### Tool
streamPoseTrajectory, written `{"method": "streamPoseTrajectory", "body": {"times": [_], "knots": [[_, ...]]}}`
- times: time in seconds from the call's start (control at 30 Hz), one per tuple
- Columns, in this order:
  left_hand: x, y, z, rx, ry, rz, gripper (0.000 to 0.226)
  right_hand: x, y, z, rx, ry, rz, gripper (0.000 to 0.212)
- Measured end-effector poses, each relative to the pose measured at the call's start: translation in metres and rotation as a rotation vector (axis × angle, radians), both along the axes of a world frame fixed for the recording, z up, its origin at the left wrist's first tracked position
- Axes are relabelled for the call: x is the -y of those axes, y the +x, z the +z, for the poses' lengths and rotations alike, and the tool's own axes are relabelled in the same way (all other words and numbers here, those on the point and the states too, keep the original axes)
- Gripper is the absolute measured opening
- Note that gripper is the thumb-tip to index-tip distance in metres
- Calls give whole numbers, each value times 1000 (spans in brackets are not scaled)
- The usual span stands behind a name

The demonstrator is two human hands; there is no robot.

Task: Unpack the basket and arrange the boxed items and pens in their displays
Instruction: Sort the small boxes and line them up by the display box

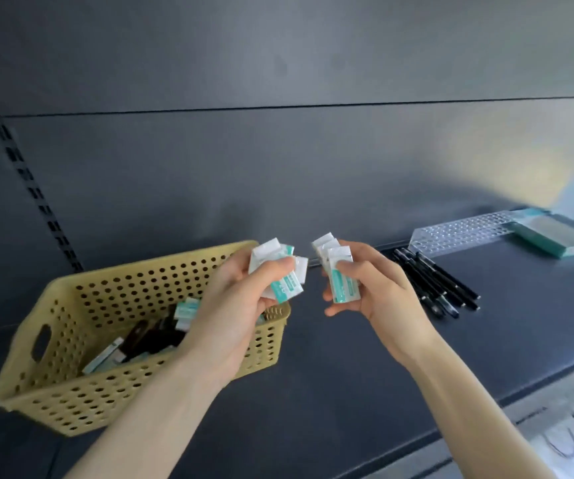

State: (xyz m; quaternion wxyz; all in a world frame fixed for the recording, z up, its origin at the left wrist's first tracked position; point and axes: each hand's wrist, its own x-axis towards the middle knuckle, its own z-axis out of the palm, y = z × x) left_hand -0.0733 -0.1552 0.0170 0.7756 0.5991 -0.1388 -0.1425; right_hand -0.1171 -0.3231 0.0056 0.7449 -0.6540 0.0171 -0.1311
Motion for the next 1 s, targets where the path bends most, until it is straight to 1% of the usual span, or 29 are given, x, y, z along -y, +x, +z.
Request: {"method": "streamPoseTrajectory", "body": {"times": [0.2,0.33,0.43,0.5,0.57,0.7,0.83,0.93,1.0], "knots": [[132,-76,-31,-3,48,-38,17,107,-103,-19,-29,4,-261,28],[224,-129,-49,-69,44,-153,12,185,-170,-27,-47,-56,-405,21],[284,-155,-52,-102,41,-213,10,237,-205,-29,-57,-44,-489,18],[324,-164,-52,-101,38,-245,9,271,-220,-29,-52,-58,-546,25],[365,-168,-53,-88,49,-266,10,306,-228,-33,-51,-52,-610,33],[438,-166,-62,-68,74,-303,16,375,-230,-48,-48,-32,-672,36],[507,-149,-79,-90,52,-308,13,445,-209,-62,-65,-91,-679,32],[555,-129,-85,-136,56,-272,13,493,-185,-68,-84,-46,-661,29],[584,-118,-90,-174,50,-237,12,521,-168,-72,-105,-71,-624,28]]}}
